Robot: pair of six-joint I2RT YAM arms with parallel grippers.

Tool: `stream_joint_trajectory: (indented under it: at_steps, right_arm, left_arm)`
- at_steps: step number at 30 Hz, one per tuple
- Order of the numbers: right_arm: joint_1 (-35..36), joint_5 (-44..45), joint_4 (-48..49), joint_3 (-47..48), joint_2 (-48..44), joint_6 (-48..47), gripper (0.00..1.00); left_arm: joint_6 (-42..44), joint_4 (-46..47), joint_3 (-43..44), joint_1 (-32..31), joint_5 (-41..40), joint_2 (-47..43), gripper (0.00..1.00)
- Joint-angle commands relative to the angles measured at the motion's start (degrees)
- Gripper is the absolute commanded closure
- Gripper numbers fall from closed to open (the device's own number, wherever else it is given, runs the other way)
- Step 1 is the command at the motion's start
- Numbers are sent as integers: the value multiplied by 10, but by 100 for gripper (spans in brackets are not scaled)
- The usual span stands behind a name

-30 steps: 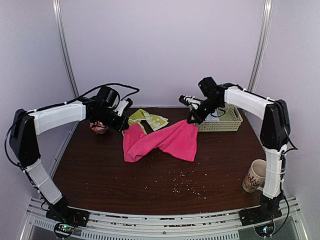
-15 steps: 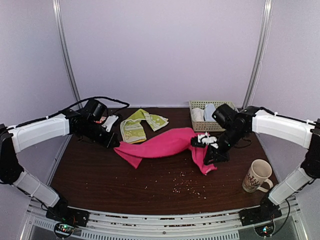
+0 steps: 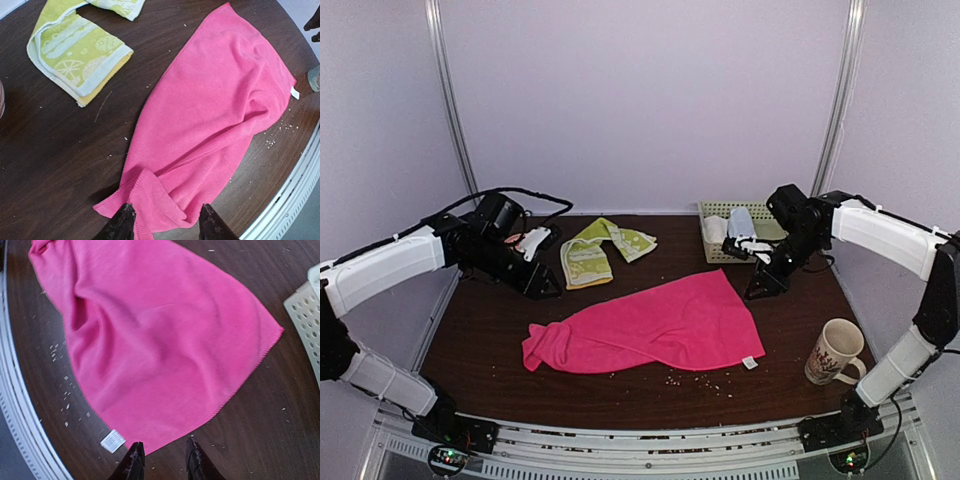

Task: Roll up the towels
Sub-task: Flatten out the towel at the center of the board.

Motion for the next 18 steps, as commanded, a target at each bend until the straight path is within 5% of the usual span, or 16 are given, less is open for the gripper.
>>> stream_joint_trajectory:
  at_steps: [1,11,18]
  right_arm:
    - [-26,27,69,31,58,67,70]
    - [-16,65,104,26,183,71,68]
    - [41,127,108,-63,176,25,62]
  left_arm:
    - [-1,25,23,7,-54,11,55]
    - [-67,5,30,9,-153,140,53]
    - [-27,39,2,7,-2,146,50]
